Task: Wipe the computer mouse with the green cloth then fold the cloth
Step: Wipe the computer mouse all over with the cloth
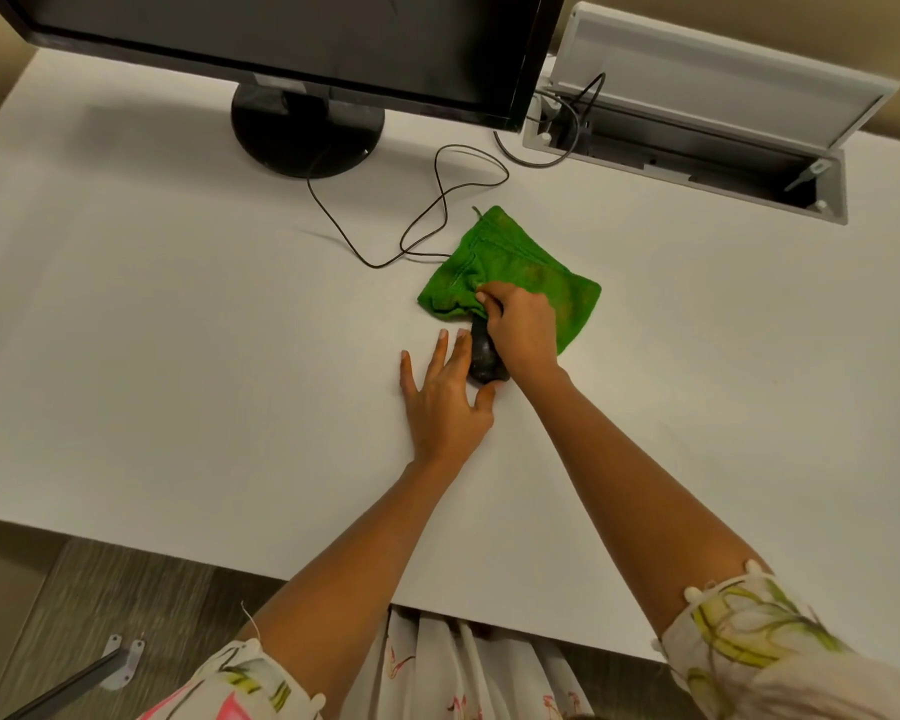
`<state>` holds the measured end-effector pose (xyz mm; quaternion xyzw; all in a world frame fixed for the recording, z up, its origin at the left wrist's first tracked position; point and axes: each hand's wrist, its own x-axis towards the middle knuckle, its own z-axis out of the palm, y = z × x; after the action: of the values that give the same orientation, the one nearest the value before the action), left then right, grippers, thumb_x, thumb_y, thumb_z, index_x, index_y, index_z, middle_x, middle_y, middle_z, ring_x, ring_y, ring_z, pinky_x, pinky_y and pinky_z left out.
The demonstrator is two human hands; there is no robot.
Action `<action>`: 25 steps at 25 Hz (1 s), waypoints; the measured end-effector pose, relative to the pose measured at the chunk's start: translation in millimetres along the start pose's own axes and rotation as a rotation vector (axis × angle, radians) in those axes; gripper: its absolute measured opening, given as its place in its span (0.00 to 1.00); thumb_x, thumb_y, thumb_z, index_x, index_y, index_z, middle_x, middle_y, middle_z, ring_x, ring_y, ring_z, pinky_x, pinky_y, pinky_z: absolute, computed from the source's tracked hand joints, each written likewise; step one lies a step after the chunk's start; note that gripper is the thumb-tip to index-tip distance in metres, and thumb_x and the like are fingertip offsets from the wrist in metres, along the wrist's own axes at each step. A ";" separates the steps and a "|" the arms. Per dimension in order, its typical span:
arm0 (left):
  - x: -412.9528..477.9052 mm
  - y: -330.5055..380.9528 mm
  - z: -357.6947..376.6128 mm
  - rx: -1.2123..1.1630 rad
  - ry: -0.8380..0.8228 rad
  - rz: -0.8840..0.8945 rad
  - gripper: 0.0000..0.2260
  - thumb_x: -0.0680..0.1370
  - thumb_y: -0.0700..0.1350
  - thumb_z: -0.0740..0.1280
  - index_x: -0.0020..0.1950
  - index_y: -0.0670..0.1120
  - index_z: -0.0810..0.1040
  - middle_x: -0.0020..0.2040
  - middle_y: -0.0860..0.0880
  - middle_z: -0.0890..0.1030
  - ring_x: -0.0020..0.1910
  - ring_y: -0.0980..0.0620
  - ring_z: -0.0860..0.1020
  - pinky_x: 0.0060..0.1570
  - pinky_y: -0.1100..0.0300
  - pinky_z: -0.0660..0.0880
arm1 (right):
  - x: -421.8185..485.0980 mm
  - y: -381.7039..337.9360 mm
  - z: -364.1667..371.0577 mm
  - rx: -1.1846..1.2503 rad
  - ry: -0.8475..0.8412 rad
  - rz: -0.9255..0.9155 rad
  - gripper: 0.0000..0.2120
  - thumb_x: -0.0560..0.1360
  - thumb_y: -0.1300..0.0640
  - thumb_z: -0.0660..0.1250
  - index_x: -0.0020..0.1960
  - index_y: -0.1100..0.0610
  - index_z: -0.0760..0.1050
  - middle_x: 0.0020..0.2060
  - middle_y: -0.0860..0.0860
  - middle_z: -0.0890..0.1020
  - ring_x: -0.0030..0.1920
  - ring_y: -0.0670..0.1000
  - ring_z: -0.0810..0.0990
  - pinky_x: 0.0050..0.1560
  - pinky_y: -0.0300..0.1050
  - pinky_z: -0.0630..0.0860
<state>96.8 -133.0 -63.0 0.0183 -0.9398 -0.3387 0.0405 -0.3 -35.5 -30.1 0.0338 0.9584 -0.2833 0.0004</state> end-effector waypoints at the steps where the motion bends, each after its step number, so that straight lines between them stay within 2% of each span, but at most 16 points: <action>1: 0.0 -0.6 0.0 0.005 -0.004 -0.001 0.30 0.73 0.51 0.70 0.72 0.45 0.67 0.71 0.45 0.71 0.74 0.51 0.63 0.74 0.40 0.47 | 2.2 0.3 1.6 -0.038 0.014 -0.021 0.11 0.79 0.54 0.62 0.55 0.55 0.81 0.43 0.58 0.85 0.40 0.59 0.82 0.39 0.49 0.76; 3: -0.2 -0.8 0.0 0.021 -0.004 0.002 0.30 0.73 0.52 0.69 0.73 0.45 0.66 0.71 0.44 0.71 0.74 0.51 0.64 0.74 0.40 0.48 | 7.6 1.4 3.9 -0.060 0.054 -0.032 0.10 0.79 0.56 0.62 0.53 0.56 0.82 0.42 0.58 0.85 0.38 0.58 0.81 0.36 0.48 0.74; 5: 0.1 -0.5 -0.3 0.034 0.001 0.007 0.30 0.73 0.54 0.69 0.72 0.45 0.67 0.71 0.44 0.72 0.73 0.51 0.64 0.73 0.39 0.49 | 12.7 5.6 2.3 0.058 0.114 0.038 0.08 0.77 0.57 0.65 0.51 0.55 0.83 0.41 0.55 0.86 0.38 0.55 0.82 0.37 0.44 0.73; 8: -0.6 0.8 -0.8 0.028 0.000 -0.004 0.30 0.74 0.55 0.68 0.73 0.46 0.66 0.71 0.44 0.71 0.73 0.50 0.65 0.73 0.40 0.49 | 20.2 16.4 -4.0 0.413 0.130 0.266 0.06 0.74 0.57 0.69 0.49 0.54 0.83 0.42 0.50 0.85 0.43 0.49 0.82 0.48 0.43 0.78; 11: -0.2 2.9 -3.3 0.016 -0.029 -0.026 0.31 0.75 0.57 0.67 0.73 0.46 0.65 0.72 0.44 0.70 0.73 0.50 0.64 0.74 0.41 0.47 | 26.4 26.3 -13.5 0.817 0.120 0.499 0.09 0.74 0.61 0.70 0.53 0.59 0.82 0.46 0.53 0.84 0.49 0.51 0.81 0.58 0.46 0.78; 13: 0.8 3.2 -6.8 0.004 -0.055 -0.027 0.31 0.75 0.58 0.67 0.74 0.46 0.65 0.72 0.45 0.69 0.74 0.50 0.64 0.74 0.42 0.46 | 21.2 31.7 -24.4 1.022 0.154 0.602 0.11 0.74 0.63 0.69 0.56 0.62 0.80 0.49 0.56 0.83 0.51 0.53 0.80 0.59 0.47 0.77; 15: 2.6 1.9 -10.5 -0.010 -0.082 -0.021 0.30 0.76 0.58 0.65 0.74 0.46 0.64 0.72 0.46 0.69 0.74 0.51 0.63 0.74 0.45 0.45 | 7.3 37.8 -38.1 1.120 0.191 0.630 0.11 0.75 0.63 0.68 0.57 0.62 0.80 0.49 0.55 0.83 0.50 0.52 0.80 0.57 0.45 0.78; 17: 7.5 -2.7 -14.9 -0.071 -0.094 -0.024 0.25 0.79 0.52 0.62 0.74 0.46 0.64 0.72 0.46 0.70 0.73 0.52 0.65 0.74 0.47 0.45 | -14.0 43.8 -50.9 1.130 0.222 0.597 0.10 0.75 0.63 0.68 0.56 0.61 0.80 0.46 0.52 0.84 0.48 0.49 0.81 0.52 0.41 0.79; 20: 29.0 -10.1 -27.2 -0.164 -0.133 -0.017 0.20 0.81 0.41 0.59 0.74 0.48 0.65 0.70 0.45 0.72 0.70 0.50 0.69 0.75 0.50 0.49 | -55.1 45.4 -62.4 1.011 0.257 0.543 0.07 0.74 0.60 0.69 0.51 0.55 0.82 0.42 0.47 0.85 0.43 0.43 0.83 0.46 0.35 0.79; 22: 54.8 -12.8 -36.5 -0.188 -0.193 0.006 0.20 0.81 0.39 0.57 0.73 0.49 0.67 0.68 0.44 0.74 0.66 0.44 0.73 0.73 0.48 0.58 | -82.3 40.6 -57.8 0.916 0.272 0.481 0.06 0.74 0.60 0.70 0.49 0.53 0.83 0.43 0.48 0.86 0.46 0.45 0.84 0.48 0.38 0.79; 23: 69.3 -13.0 -40.9 -0.197 -0.229 0.021 0.19 0.81 0.39 0.56 0.72 0.50 0.68 0.66 0.43 0.77 0.60 0.42 0.76 0.68 0.47 0.67 | -94.7 36.6 -52.6 0.872 0.280 0.443 0.06 0.74 0.61 0.70 0.48 0.54 0.83 0.44 0.50 0.86 0.48 0.47 0.84 0.50 0.40 0.79; 24: 82.4 -12.4 -44.9 -0.197 -0.265 0.048 0.19 0.81 0.40 0.57 0.71 0.51 0.68 0.61 0.43 0.80 0.51 0.44 0.78 0.59 0.49 0.74 | -105.5 31.3 -46.4 0.831 0.287 0.403 0.06 0.74 0.62 0.70 0.48 0.54 0.83 0.46 0.50 0.86 0.50 0.48 0.83 0.53 0.42 0.79; 25: 93.7 -10.7 -48.7 -0.186 -0.307 0.096 0.19 0.81 0.40 0.57 0.71 0.52 0.69 0.55 0.43 0.83 0.43 0.47 0.78 0.49 0.52 0.77 | -114.6 25.5 -39.9 0.786 0.297 0.363 0.06 0.74 0.62 0.70 0.48 0.55 0.83 0.47 0.50 0.85 0.51 0.48 0.83 0.55 0.42 0.78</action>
<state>7.9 -177.9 -26.5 -0.0824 -0.8993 -0.4208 -0.0857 116.4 0.1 -8.2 0.2390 0.7464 -0.6130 -0.1001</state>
